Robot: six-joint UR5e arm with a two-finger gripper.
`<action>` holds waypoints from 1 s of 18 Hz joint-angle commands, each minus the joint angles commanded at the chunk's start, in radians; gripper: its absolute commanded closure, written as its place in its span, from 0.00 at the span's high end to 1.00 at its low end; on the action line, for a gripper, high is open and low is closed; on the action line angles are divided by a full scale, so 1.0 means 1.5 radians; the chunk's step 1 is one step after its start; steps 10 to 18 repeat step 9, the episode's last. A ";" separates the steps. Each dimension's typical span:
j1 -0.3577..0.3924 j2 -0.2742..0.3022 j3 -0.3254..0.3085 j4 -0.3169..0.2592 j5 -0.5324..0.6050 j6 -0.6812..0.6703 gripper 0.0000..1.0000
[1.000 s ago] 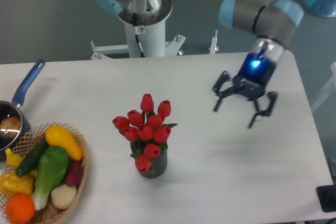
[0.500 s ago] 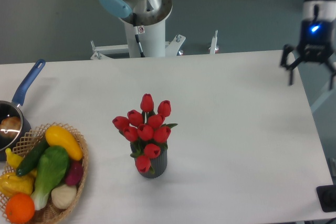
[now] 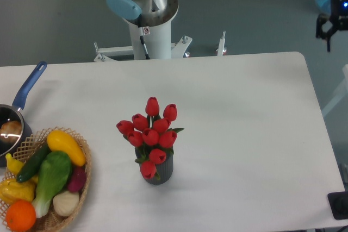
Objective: Insert the flowers into the vase
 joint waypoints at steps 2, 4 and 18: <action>0.040 0.040 0.001 -0.067 0.002 0.039 1.00; 0.086 0.077 0.001 -0.133 0.002 0.115 1.00; 0.177 0.121 0.010 -0.233 0.050 0.247 1.00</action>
